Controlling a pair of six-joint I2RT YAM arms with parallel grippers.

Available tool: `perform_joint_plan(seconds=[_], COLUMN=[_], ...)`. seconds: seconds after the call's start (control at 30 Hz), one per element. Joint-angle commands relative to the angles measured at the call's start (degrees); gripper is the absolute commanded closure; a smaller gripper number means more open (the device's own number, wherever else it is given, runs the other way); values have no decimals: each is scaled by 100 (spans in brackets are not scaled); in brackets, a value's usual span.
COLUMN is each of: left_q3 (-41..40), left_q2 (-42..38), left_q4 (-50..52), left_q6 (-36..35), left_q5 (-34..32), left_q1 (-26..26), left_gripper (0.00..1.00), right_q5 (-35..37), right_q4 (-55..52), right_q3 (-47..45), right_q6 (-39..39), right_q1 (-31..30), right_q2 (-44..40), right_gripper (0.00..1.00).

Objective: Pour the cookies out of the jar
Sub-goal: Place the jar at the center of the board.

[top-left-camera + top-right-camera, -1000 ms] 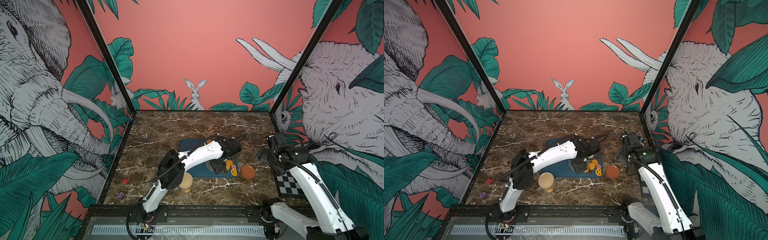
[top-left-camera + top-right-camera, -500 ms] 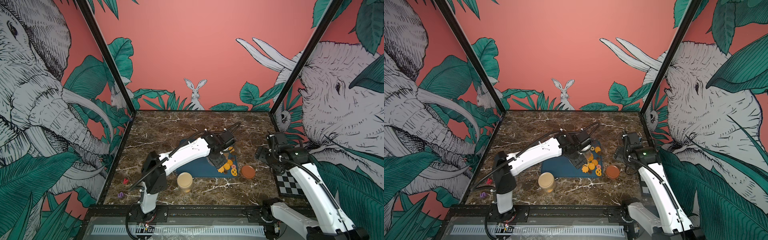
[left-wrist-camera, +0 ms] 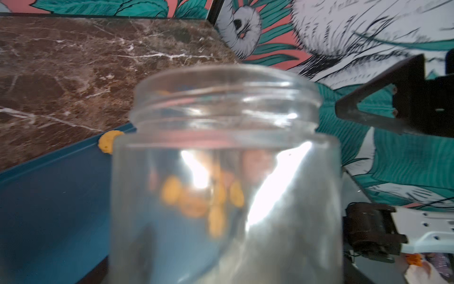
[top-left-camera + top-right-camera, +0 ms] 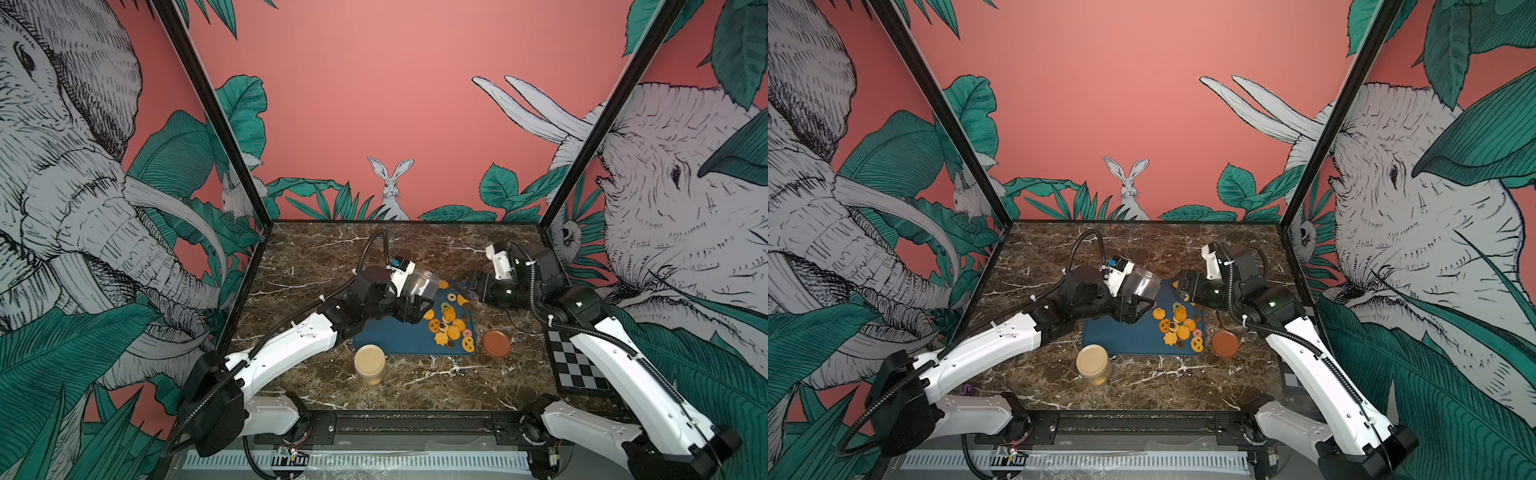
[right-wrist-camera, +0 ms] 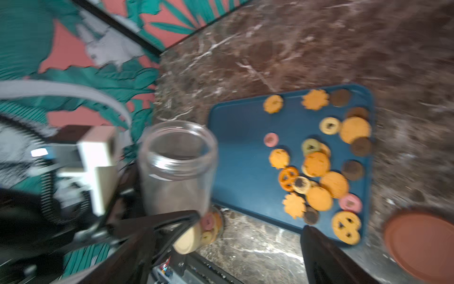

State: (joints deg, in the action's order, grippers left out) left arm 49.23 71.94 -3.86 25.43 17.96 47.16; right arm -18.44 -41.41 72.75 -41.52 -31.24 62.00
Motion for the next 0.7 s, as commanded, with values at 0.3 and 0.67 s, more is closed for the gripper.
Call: perform_joint_plan(seconds=[0.3, 0.67], left_q3=[-197, -142], left_q2=[-795, -970], left_q4=[-2230, -1572], left_q6=[-466, -1040], left_q5=[2286, 2113], left_q1=[0, -40], left_gripper=[100, 100], right_q5=[78, -115], right_q4=[27, 368], right_q3=[1331, 814], right_q6=[491, 276], right_q1=[-974, -1184], right_q2=[902, 745], right_gripper=[0, 1])
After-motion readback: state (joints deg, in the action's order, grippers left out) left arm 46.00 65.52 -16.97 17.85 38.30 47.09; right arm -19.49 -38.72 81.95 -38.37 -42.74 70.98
